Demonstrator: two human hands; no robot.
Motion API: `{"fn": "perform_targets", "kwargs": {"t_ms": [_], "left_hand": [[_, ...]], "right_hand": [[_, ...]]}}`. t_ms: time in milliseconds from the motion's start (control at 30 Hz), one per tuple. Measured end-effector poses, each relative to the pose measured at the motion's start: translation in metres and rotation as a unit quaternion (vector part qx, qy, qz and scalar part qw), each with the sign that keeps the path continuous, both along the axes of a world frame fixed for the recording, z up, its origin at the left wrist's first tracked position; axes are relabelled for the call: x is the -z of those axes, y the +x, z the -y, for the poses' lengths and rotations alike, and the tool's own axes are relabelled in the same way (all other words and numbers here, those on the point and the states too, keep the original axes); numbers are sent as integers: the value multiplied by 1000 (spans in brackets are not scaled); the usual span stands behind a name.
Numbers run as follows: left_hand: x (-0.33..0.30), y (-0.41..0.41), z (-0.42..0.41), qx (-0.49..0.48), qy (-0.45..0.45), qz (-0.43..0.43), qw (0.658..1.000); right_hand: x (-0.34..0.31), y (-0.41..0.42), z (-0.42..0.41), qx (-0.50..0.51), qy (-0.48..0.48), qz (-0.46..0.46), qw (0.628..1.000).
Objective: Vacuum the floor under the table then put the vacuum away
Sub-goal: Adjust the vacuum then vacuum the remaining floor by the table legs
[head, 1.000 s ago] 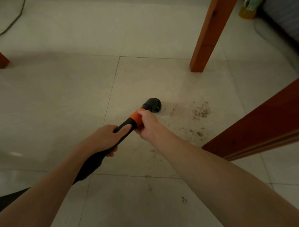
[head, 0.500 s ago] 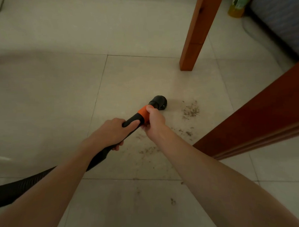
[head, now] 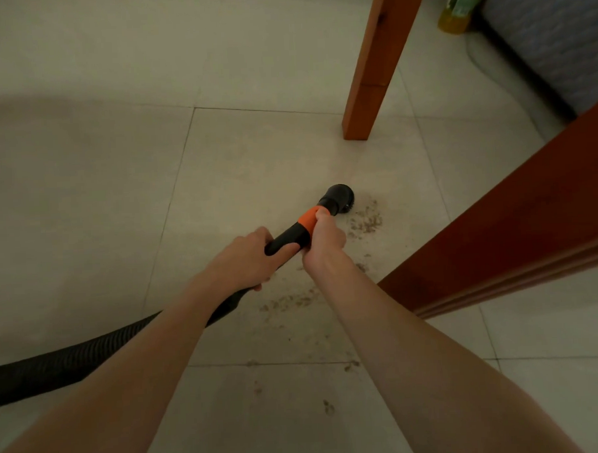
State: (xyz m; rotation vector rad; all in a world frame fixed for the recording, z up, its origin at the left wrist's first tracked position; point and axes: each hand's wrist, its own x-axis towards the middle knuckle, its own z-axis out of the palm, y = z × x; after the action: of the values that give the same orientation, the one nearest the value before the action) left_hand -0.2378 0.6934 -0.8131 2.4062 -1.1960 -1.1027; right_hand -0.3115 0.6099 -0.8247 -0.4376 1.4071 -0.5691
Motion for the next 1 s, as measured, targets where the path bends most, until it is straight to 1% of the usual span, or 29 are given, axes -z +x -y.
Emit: {"fn": "perform_targets", "kwargs": {"t_ms": [200,567,800,900,1000], "left_hand": [[-1,-7,11,46,-22,40,998],[1,-16,37,87,-27,30,995],[-1,-13,50,104,-22,5,994],[-4,-8,46,114,-18,18,993],[-10,-2,42,130,-13,63,989]], "right_hand": [[-1,-4,10,35,-3,-6,999],[-1,-7,26,86,-18,-57,994],[3,-9,33,84,-36,-80,993],[4,-9,29,74,-36,-80,993],[0,-7,24,77,-28,-65,995]]}}
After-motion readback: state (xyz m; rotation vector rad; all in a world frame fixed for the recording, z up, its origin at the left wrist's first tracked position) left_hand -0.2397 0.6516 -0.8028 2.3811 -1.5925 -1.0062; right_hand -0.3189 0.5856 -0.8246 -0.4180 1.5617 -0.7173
